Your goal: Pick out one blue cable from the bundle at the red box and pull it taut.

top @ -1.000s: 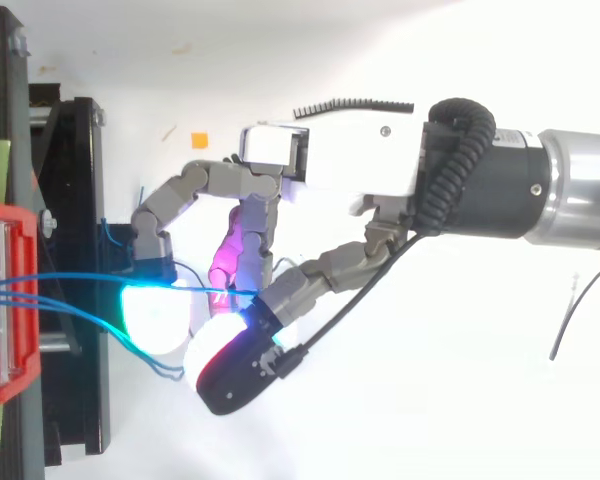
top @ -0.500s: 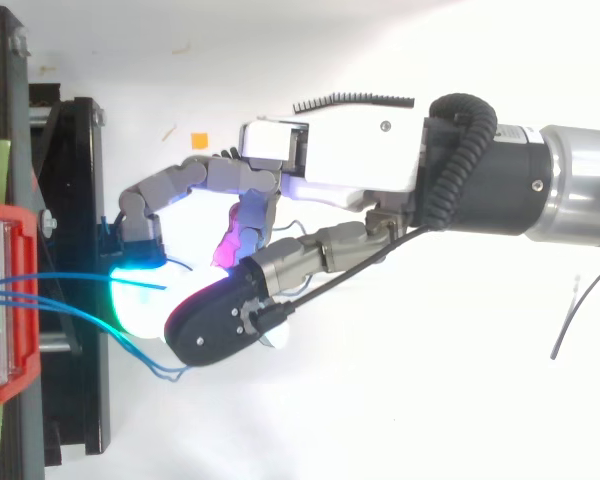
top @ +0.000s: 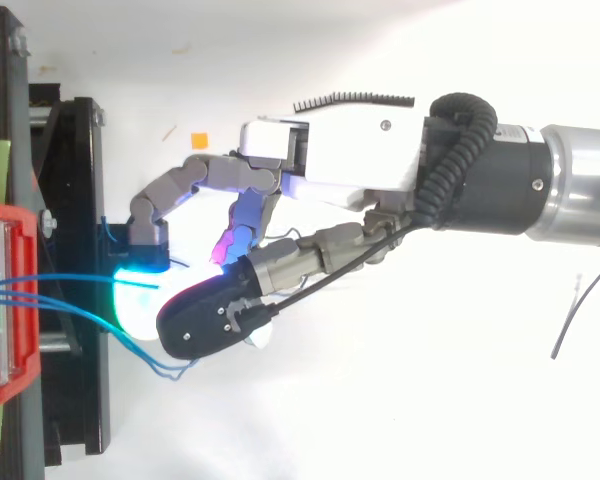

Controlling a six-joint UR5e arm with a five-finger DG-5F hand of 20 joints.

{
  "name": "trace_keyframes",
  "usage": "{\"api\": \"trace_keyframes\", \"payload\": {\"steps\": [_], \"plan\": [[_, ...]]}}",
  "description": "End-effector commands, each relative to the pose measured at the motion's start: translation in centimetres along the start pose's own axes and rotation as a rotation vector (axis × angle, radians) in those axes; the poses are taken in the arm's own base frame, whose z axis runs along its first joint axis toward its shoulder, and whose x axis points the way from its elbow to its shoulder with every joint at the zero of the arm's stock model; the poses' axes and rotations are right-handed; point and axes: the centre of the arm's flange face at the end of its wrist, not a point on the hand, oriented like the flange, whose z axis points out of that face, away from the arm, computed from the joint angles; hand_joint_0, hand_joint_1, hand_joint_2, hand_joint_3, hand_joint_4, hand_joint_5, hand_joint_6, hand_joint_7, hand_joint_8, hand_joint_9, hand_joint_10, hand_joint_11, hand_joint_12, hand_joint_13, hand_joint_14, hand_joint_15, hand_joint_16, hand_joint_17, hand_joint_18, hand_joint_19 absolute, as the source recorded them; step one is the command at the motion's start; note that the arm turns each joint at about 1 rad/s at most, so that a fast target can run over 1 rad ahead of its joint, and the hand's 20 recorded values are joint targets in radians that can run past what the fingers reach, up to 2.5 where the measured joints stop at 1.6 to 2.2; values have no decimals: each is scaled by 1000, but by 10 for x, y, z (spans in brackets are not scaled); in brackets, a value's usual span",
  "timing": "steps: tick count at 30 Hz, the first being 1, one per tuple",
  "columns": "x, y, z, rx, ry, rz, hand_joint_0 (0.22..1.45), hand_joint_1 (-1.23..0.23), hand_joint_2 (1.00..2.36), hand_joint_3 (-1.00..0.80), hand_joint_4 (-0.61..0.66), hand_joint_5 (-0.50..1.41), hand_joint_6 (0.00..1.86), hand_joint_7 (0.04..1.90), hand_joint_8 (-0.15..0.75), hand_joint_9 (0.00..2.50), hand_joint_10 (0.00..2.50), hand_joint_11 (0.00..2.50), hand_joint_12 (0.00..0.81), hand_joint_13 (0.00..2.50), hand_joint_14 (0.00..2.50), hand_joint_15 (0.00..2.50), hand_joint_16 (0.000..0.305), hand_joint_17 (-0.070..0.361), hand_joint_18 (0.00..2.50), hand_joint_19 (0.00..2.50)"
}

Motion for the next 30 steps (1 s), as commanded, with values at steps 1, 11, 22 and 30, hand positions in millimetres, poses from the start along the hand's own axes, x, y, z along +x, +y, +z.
{"api": "trace_keyframes", "payload": {"steps": [1,11,22,30], "plan": [[0,1,0,-1,0,0,604,-581,1015,-305,54,-113,808,852,317,1361,27,827,416,1065,22,589,57,127,943,793],[0,3,1,-6,1,-1,575,-483,1004,-445,72,-114,857,820,327,1381,29,831,422,1070,21,588,58,130,957,788],[0,4,1,-3,2,2,620,-470,1012,-362,98,-109,845,834,321,1397,30,855,426,1076,21,588,59,132,962,799],[1,5,2,-8,2,-1,612,-569,1017,-207,127,-118,848,813,349,1348,28,866,439,1031,21,578,63,141,976,762]]}}
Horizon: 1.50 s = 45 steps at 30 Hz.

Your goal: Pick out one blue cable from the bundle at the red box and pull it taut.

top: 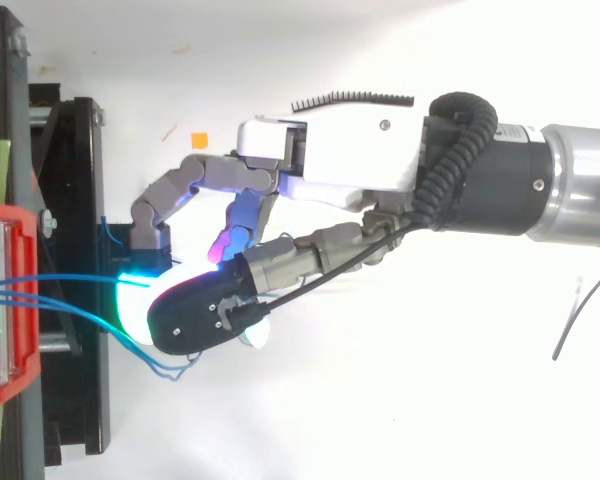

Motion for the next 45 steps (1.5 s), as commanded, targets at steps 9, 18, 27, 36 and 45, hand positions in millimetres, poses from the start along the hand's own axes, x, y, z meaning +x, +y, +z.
{"api": "trace_keyframes", "payload": {"steps": [9,18,27,36,45], "plan": [[2,1,1,-4,2,-3,613,-647,1014,-163,198,-142,882,732,374,1257,24,868,449,929,21,570,66,148,932,746],[3,1,0,-1,4,-3,594,-553,1009,-401,145,-144,892,734,338,1244,26,896,421,908,20,582,58,131,875,791],[3,1,0,-1,4,-5,636,-451,1015,-256,156,-83,738,910,321,1474,30,929,422,1026,21,574,61,137,977,806],[7,2,1,-7,9,-9,625,-597,1000,-107,197,-111,826,811,394,1466,24,996,498,1044,17,549,77,172,1060,713],[7,2,1,-5,10,-18,615,-695,1000,-90,201,-122,900,752,405,1468,24,1036,503,1031,17,549,77,174,1067,710]]}}
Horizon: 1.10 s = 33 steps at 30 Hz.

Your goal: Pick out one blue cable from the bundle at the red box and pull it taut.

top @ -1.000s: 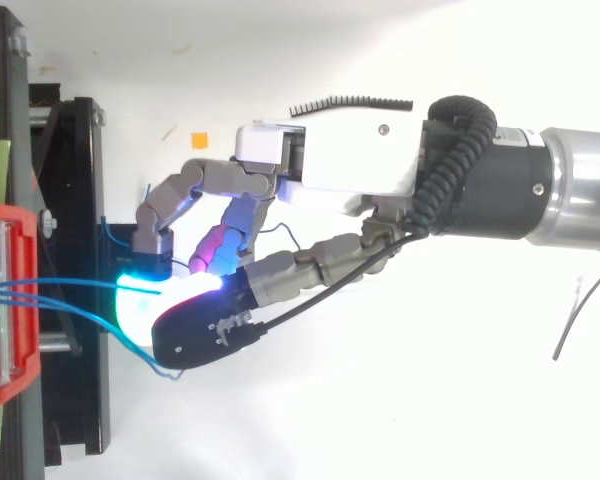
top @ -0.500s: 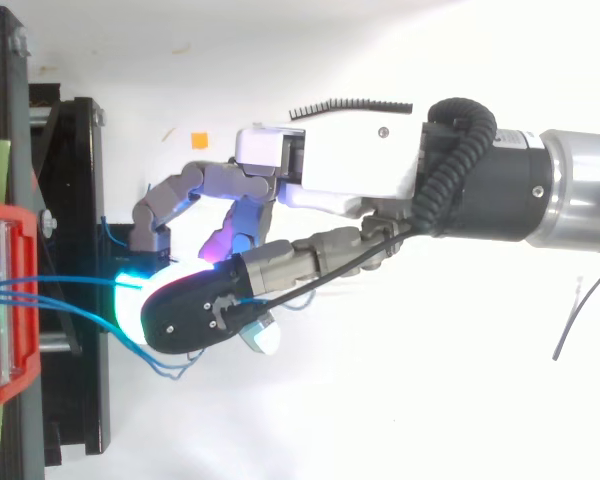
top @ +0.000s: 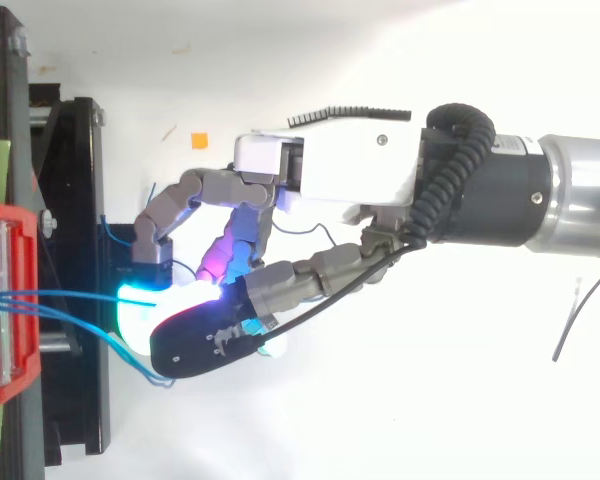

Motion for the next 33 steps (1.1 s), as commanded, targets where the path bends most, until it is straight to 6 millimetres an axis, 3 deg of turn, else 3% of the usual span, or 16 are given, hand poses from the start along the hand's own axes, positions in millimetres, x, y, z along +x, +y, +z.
{"api": "trace_keyframes", "payload": {"steps": [1,7,18,33], "plan": [[0,0,0,0,1,-3,615,-696,1002,-92,202,-122,903,751,404,1472,24,1040,500,1025,18,545,77,174,1064,712],[0,0,0,0,1,-6,626,-730,1006,-97,158,-120,926,735,384,1507,22,1180,483,1017,18,561,73,165,1042,738],[0,1,1,-7,0,-9,657,-764,1014,-113,51,-119,937,769,342,1505,23,1219,449,995,19,573,65,147,994,768],[8,3,0,-24,81,-9,657,-732,1015,-223,103,-124,941,780,326,1485,23,1236,435,974,22,587,61,137,947,783]]}}
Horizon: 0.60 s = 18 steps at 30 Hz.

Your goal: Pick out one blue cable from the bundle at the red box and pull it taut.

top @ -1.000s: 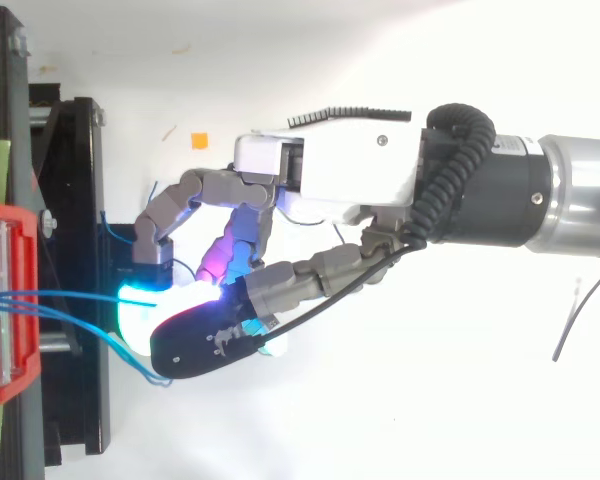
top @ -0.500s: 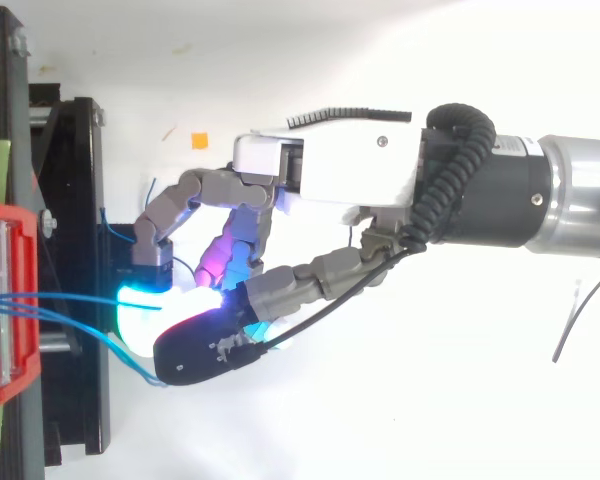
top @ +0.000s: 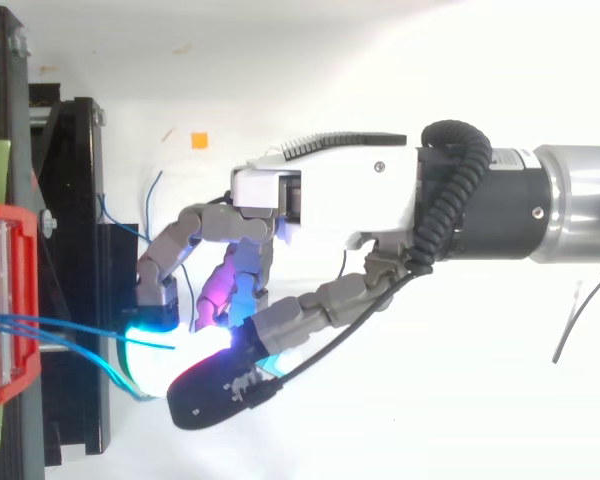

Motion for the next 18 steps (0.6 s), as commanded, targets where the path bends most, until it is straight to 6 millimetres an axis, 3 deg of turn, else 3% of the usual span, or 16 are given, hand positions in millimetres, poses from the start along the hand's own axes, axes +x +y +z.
{"api": "trace_keyframes", "payload": {"steps": [1,6,11,18], "plan": [[1,0,0,-1,13,-1,657,-732,1015,-224,107,-124,941,776,326,1482,25,1233,434,973,20,590,61,137,947,783],[0,3,-1,-4,20,-3,655,-729,1016,-217,107,-124,941,774,332,1475,25,1229,433,968,21,581,61,138,950,791],[-4,25,-5,-28,21,-6,655,-729,1015,-215,105,-124,942,775,331,1476,24,1229,434,965,20,592,62,139,949,780],[-5,24,-16,53,39,-35,657,-729,1014,-218,105,-124,942,773,333,1477,24,1215,436,965,23,581,62,139,948,791]]}}
